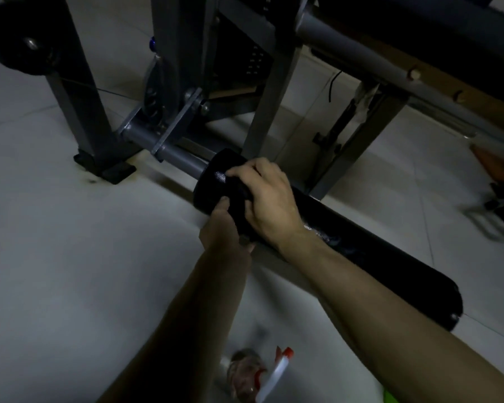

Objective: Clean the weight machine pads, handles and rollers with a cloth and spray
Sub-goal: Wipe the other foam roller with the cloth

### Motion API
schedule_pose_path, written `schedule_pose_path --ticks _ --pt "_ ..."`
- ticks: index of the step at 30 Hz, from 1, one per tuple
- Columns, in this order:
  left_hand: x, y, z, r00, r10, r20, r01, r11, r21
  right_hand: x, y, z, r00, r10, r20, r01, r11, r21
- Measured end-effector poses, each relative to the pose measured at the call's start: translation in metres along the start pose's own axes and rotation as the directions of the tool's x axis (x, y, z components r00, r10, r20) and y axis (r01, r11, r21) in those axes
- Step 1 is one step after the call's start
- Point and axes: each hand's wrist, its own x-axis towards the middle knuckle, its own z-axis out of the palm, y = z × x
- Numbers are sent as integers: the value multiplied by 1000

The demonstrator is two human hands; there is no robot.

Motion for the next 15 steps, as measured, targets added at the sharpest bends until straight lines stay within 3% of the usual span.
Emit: schedule_pose_path --ticks 5,15 --pt "-15 -26 2 998 56 -15 -54 993 102 -65 44 -41 1000 3 3 -2 997 -76" --pt "-25 -132 15 996 -67 58 46 948 315 -259 124 -136 927 353 -129 -373 905 -203"
